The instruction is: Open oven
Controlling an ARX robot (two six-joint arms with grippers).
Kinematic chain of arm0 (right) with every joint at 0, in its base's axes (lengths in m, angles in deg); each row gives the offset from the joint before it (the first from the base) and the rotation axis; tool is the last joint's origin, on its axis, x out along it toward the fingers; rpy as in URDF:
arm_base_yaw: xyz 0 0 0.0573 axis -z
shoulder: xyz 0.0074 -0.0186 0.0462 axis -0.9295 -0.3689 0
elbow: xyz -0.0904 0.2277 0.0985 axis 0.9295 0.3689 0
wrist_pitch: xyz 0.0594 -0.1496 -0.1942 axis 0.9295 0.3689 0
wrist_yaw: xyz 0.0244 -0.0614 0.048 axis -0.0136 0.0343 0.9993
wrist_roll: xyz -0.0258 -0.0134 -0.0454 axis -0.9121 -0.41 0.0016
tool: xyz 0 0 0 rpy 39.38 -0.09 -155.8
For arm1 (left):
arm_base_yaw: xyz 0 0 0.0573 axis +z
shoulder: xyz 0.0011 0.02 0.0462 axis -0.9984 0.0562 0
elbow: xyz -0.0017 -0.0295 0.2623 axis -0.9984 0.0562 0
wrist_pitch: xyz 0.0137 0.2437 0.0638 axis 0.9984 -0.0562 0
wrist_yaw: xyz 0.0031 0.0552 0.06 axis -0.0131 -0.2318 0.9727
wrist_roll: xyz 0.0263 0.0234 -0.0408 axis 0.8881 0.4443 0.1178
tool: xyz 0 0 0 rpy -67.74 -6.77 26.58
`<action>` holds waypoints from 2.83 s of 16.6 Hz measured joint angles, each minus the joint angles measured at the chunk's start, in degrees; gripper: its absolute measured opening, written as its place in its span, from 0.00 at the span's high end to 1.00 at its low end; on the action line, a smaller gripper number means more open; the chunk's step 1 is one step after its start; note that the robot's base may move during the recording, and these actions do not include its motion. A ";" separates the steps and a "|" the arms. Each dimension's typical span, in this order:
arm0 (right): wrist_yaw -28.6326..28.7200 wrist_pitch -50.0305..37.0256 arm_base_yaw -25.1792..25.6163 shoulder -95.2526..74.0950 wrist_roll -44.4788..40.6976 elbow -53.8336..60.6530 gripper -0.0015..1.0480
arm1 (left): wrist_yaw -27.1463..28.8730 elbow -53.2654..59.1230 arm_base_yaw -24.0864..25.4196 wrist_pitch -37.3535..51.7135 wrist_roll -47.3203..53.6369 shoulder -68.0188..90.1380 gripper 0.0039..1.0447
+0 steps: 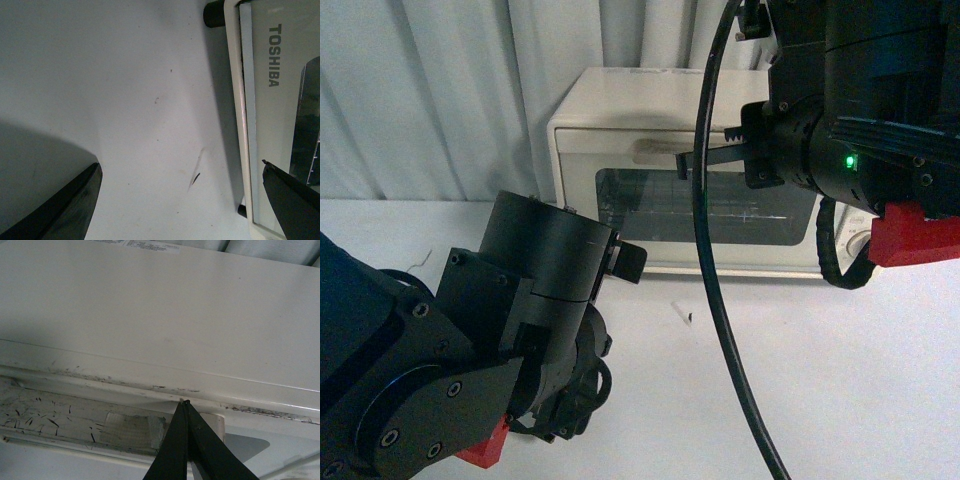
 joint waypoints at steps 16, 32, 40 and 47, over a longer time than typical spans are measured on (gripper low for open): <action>-18.45 6.58 -5.07 30.21 10.60 27.17 0.98 | 0.02 0.00 0.00 0.00 0.02 0.00 0.06; 10.88 7.21 17.44 82.66 2.86 58.14 0.98 | 0.02 -0.07 0.17 -0.04 0.00 0.00 0.06; 17.51 20.06 23.74 95.91 1.68 58.12 0.98 | 0.02 -0.07 0.17 -0.09 0.02 0.00 0.06; 17.55 35.63 23.74 108.61 1.66 58.05 0.98 | 0.02 -0.07 0.17 -0.09 0.02 0.00 0.06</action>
